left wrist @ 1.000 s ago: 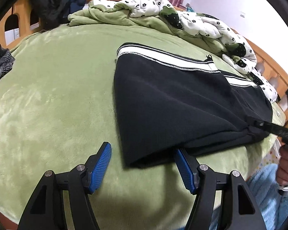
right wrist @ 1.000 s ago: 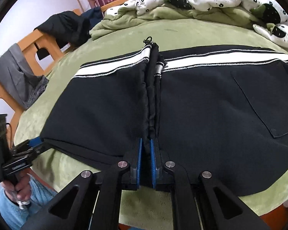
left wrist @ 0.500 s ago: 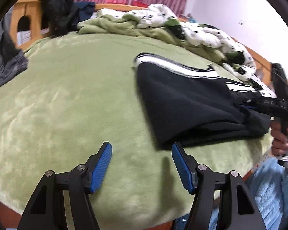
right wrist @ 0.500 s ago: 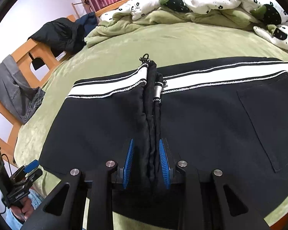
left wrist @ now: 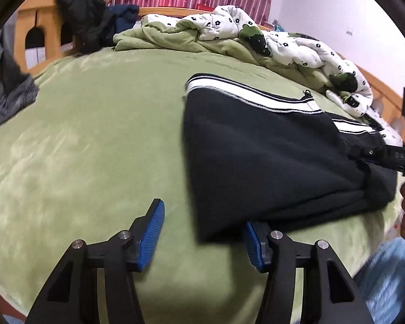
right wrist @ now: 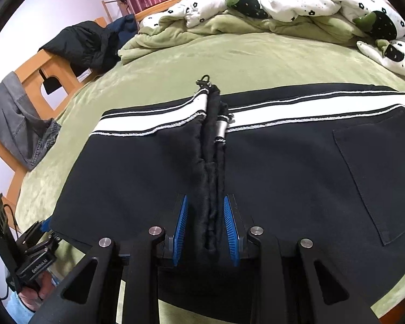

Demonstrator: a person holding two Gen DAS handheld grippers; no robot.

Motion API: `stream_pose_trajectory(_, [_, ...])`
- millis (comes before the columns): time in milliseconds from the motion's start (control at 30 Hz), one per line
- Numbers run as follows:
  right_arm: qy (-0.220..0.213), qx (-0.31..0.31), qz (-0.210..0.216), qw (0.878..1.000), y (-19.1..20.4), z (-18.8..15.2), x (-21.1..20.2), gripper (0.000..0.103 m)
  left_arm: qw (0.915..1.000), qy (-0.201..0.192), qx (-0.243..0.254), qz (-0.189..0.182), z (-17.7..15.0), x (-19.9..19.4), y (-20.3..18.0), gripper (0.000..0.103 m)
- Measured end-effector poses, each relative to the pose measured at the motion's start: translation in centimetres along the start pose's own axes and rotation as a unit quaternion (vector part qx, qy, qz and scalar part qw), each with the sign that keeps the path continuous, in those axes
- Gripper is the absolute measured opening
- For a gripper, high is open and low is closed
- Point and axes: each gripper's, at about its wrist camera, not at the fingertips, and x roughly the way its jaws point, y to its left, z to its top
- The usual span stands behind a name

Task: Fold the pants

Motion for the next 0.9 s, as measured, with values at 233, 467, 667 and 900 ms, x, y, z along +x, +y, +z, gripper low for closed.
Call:
stream_pose_trajectory(233, [0.008, 0.010, 0.011, 1.000, -0.6, 0.3, 1.1, 0.028, 0.9999, 0.004, 0.004, -0.013, 0.9, 0.3, -0.5, 0.053])
stream_pose_trajectory(467, [0.038, 0.032, 0.037, 0.998, -0.5, 2.0, 4.7, 0.039, 0.9998, -0.001, 0.001, -0.018, 1.2, 1.4, -0.8, 0.053])
stream_pose_trajectory(667, [0.044, 0.044, 0.065, 0.996, -0.1, 3.1, 6.6, 0.013, 0.9996, -0.004, 0.000, -0.027, 1.4, 1.5, -0.7, 0.042])
stream_pose_trajectory(900, [-0.051, 0.039, 0.059, 0.996, -3.1, 4.7, -0.2, 0.011, 0.9975, 0.007, 0.048, -0.051, 1.4, 0.9, -3.1, 0.034])
